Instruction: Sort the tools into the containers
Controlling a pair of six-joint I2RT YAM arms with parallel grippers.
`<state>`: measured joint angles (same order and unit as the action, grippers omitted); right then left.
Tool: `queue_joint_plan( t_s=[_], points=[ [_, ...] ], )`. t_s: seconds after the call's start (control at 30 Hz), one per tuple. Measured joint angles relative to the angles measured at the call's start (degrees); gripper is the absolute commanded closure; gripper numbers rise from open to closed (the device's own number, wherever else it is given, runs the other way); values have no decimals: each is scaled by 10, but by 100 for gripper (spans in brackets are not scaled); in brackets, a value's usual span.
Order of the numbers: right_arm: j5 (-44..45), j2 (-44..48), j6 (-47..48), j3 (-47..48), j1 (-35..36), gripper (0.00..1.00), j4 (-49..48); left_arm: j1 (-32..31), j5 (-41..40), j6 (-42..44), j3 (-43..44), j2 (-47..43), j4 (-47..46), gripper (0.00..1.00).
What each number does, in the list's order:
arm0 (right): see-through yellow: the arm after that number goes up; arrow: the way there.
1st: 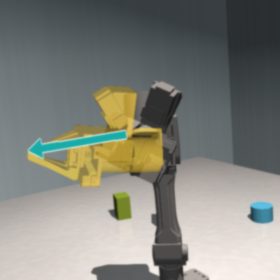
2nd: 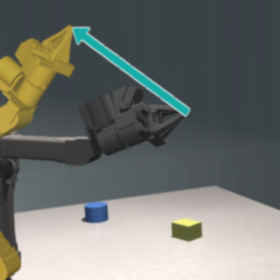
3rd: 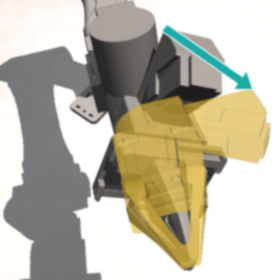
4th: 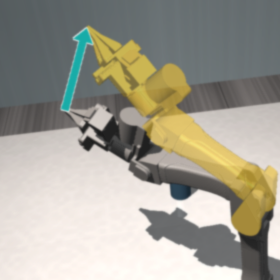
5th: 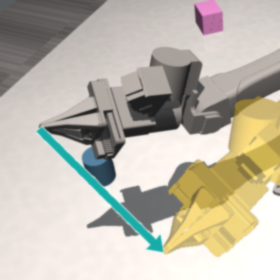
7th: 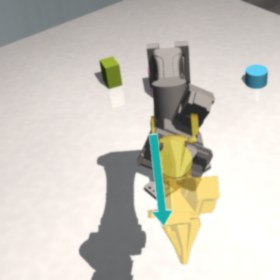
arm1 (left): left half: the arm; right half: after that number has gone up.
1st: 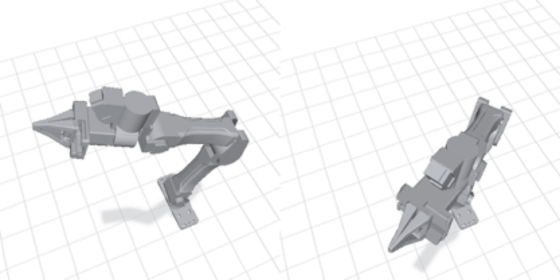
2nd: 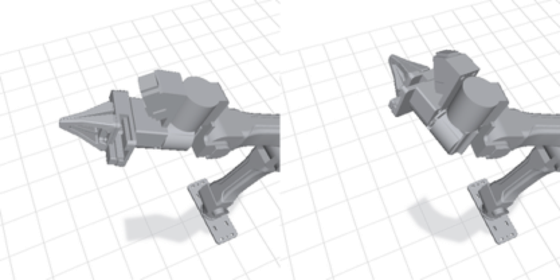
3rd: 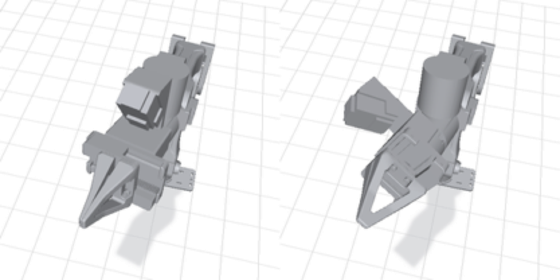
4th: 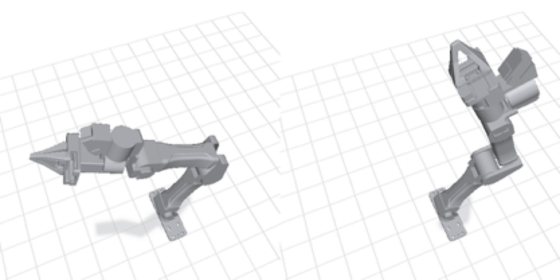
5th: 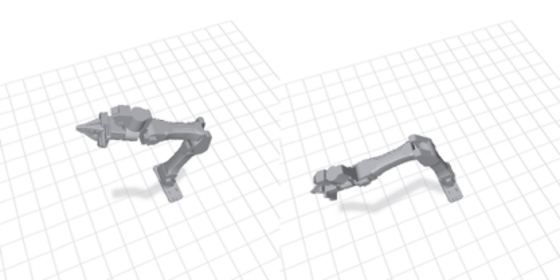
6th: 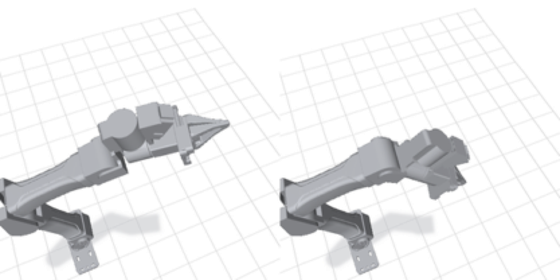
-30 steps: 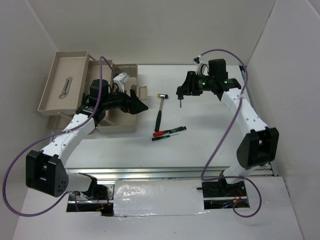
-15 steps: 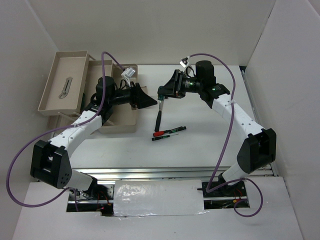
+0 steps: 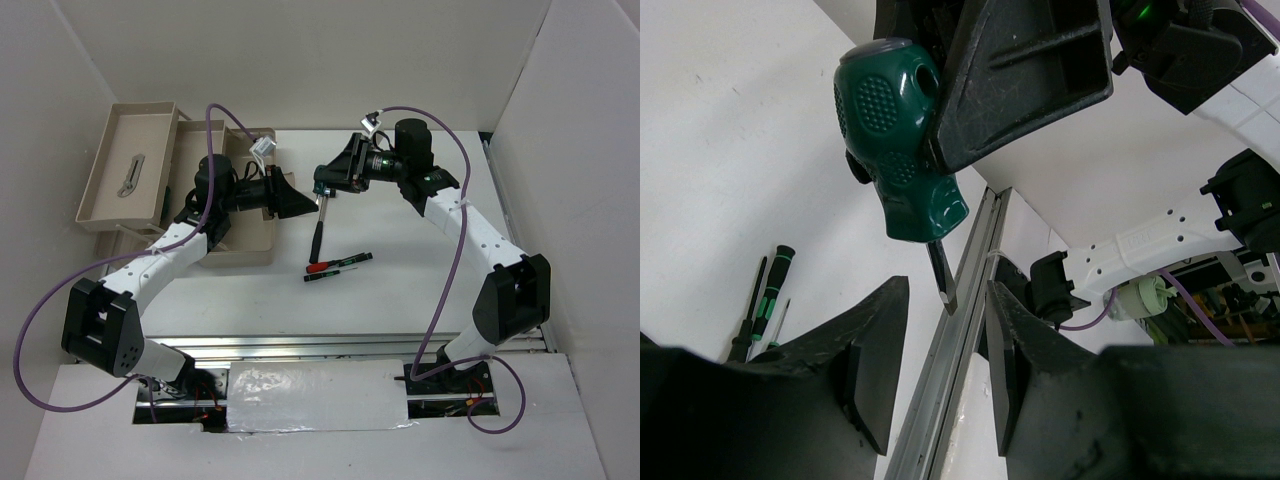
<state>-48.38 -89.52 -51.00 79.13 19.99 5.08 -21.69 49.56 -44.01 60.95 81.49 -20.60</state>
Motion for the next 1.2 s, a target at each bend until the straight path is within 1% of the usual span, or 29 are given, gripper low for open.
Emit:
queue_joint_plan(
  t_s=[0.13,0.23,0.27,0.33,0.37,0.43,0.47,0.53,0.57,0.6,0.63,0.67,0.7,0.73,0.83,0.9,0.97,1.03,1.07,1.13,1.2],
  points=[
    [-6,0,-11,0,0,100,-8,0,4,-5,0,5,-10,55],
    [-10,0,-21,-1,0,100,-23,0,8,-16,0,13,-18,62],
    [-10,0,-22,-1,0,100,-26,0,9,-17,0,15,-20,71],
    [-9,-1,-21,-1,1,100,-28,0,14,-28,0,18,-26,84],
    [-10,-3,-22,-1,1,100,-28,0,17,-30,0,18,-30,99],
    [-15,-5,-21,-1,1,100,-37,1,17,-35,0,18,-28,100],
    [-16,-5,-19,-1,1,95,-42,2,17,-40,0,18,-28,100],
    [-20,-5,-19,-1,1,82,-48,3,17,-42,0,17,-28,100],
    [-21,-5,-19,-1,1,59,-49,3,17,-42,0,17,-27,100],
    [-22,-5,-18,-1,1,46,-49,5,17,-42,0,16,-26,100],
    [-22,-5,-19,-1,0,28,-49,6,17,-41,0,14,-23,100],
    [-22,-5,-22,-1,0,19,-47,9,15,-37,0,12,-16,100],
    [-22,-5,-20,-1,-2,5,-46,14,15,-28,0,9,-8,100],
    [-21,-5,-14,0,-3,0,-40,20,15,-24,-1,3,2,100],
    [-20,-6,-4,5,-19,0,-23,57,13,-2,-5,-22,39,100],
    [-19,-6,2,12,-42,0,-14,105,7,24,-5,-46,75,100],
    [-18,-6,14,19,-73,0,-7,157,-17,66,2,-68,135,100],
    [-16,-6,31,23,-102,0,5,209,-59,119,29,-83,221,100],
    [-13,-5,42,24,-115,0,13,234,-95,155,57,-83,274,100],
    [-4,-5,72,24,-135,0,37,263,-167,211,106,-81,354,100],
    [5,-5,104,24,-140,0,67,276,-230,261,147,-75,416,100]
  ],
)
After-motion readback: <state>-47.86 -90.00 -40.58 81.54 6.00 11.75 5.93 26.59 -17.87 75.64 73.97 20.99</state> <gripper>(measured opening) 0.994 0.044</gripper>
